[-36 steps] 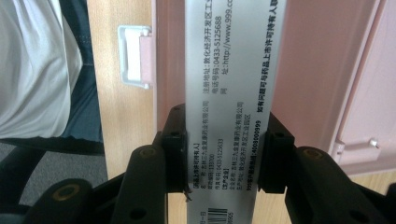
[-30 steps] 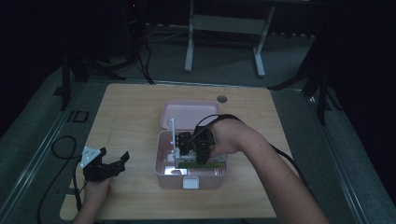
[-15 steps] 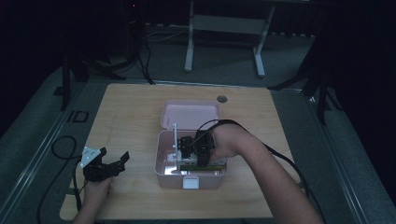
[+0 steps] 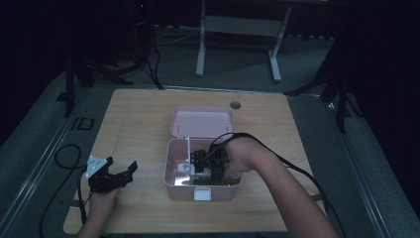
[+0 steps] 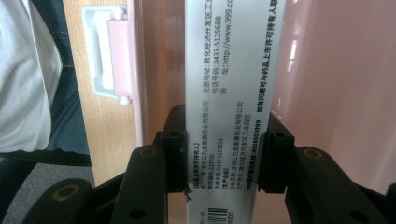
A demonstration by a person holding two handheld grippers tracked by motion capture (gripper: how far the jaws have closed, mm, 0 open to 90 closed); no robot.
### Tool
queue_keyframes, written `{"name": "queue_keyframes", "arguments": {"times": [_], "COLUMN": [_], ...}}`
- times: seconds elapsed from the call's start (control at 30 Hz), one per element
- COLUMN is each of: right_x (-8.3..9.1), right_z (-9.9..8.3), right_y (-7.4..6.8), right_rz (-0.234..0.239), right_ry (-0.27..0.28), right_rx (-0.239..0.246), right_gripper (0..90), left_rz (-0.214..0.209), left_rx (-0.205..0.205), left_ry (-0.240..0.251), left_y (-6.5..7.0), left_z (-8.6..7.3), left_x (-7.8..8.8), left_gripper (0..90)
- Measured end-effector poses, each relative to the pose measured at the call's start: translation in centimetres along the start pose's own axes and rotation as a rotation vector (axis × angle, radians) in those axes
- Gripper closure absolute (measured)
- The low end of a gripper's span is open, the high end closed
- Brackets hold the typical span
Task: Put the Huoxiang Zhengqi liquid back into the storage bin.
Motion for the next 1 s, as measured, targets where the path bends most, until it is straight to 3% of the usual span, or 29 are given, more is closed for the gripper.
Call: {"name": "queue_keyframes", "arguments": {"times": [1.0], "right_x": [-3.9], "right_z": [1.4], "right_y": [0.4], "right_rz": [0.035], "right_ry": [-0.031], "right_rx": [0.000], "right_gripper": [61.6], "left_rz": [-0.012], "left_rx": [-0.009], "left_ry": [-0.002], "left_y": [0.2], "left_z": [0.0], "left_x": [0.0], "left_gripper": [2.6]}}
Point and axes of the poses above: each handheld gripper's, and its own axes: x roughly backward along the jaws, z roughly out of its top, y roughly to its right, the point moved 1 cm from there along -x, roughly forward along the jaws, and after that the axes turned 11 degrees about -y, right-handed, at the moved point
